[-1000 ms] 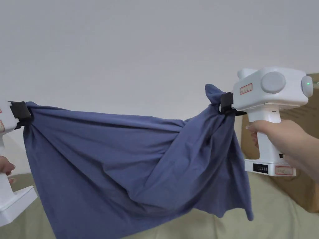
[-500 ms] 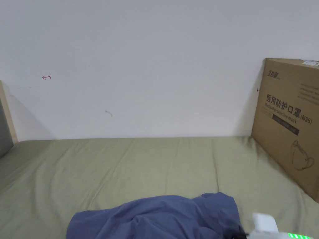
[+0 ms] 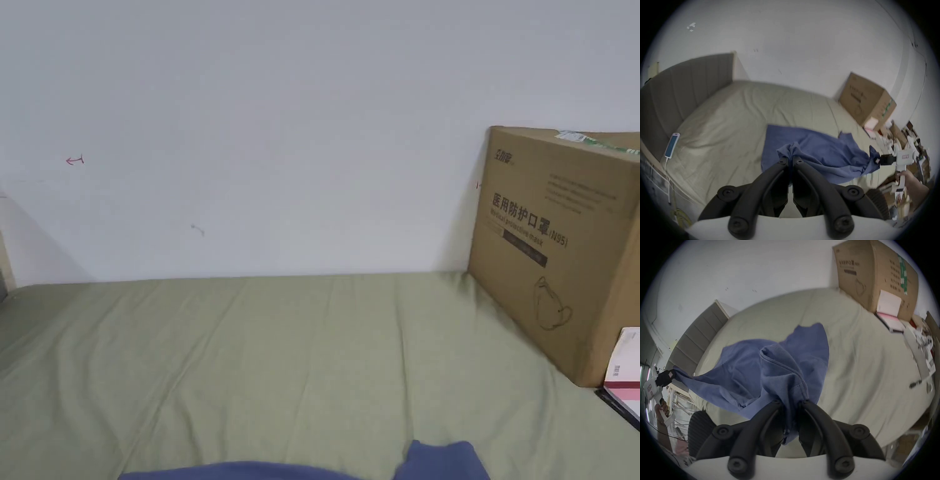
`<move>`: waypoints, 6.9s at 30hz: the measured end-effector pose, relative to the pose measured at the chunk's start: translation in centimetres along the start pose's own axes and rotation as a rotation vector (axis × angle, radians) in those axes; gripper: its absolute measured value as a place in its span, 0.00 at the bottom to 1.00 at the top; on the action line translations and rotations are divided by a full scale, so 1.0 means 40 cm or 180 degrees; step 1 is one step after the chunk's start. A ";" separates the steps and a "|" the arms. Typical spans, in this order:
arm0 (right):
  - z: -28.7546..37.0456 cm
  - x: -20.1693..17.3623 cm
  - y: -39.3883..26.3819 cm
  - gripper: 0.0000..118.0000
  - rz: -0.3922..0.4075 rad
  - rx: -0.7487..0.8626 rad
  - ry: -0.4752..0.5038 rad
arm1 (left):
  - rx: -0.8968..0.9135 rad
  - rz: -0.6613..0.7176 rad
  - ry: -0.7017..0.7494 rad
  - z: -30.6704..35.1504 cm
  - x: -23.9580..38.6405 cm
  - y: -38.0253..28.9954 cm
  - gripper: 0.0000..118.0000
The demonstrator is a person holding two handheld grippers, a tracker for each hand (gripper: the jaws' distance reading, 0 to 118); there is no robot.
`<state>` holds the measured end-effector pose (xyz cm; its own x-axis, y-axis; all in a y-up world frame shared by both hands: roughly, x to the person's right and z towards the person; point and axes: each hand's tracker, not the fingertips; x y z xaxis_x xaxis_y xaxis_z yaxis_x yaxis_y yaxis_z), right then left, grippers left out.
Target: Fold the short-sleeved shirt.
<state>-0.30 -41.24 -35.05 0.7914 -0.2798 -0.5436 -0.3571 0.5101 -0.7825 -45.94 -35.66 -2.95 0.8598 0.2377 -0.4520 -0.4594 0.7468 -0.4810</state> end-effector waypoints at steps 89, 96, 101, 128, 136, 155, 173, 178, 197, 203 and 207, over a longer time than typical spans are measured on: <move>-0.486 0.118 0.339 0.57 -0.0124 -0.0528 -0.1031 | -0.0481 -0.0579 0.0106 -0.444 -0.129 0.207 0.03; -0.290 0.086 0.334 0.00 -0.0238 0.0081 -0.0478 | -0.0372 -0.0628 0.0137 -0.389 -0.095 0.192 0.03; -0.048 0.045 0.386 0.00 -0.0318 0.0736 -0.0306 | -0.0111 -0.0439 0.0058 -0.301 -0.081 0.284 0.03; 0.413 -0.303 1.125 0.00 0.0319 0.2269 -0.0593 | 0.1231 -0.0180 0.0243 -0.223 0.033 1.032 0.03; 0.349 -0.350 1.375 0.00 0.0443 0.2635 -0.0791 | 0.1493 0.0091 0.0213 -0.397 0.032 1.221 0.03; -0.568 0.008 1.001 0.00 -0.0096 0.1045 -0.0802 | -0.0117 0.0415 0.0319 -1.040 -0.089 0.652 0.03; -0.161 0.125 -0.006 0.00 -0.0103 -0.0178 -0.0375 | -0.1020 0.0255 0.0166 -0.393 -0.203 -0.069 0.03; -0.105 0.123 -0.148 0.00 0.0063 -0.0378 -0.0412 | -0.1146 0.0058 0.0119 -0.285 -0.181 -0.183 0.03; -0.075 0.091 -0.173 0.87 -0.0097 -0.0784 -0.0823 | -0.1632 0.0197 -0.0103 -0.228 -0.185 -0.216 0.88; 0.052 0.001 -0.131 0.95 0.0173 0.0092 -0.0641 | -0.0633 0.0009 -0.0094 -0.081 -0.142 -0.107 0.86; 0.158 -0.094 -0.139 0.95 0.0282 0.1543 -0.0015 | 0.0636 -0.0253 0.0028 0.023 -0.047 -0.093 0.87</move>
<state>1.84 -37.88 -26.74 0.7711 -0.2149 -0.5993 -0.1521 0.8519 -0.5012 -45.65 -38.33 0.39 0.8891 0.1684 -0.4255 -0.3360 0.8715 -0.3572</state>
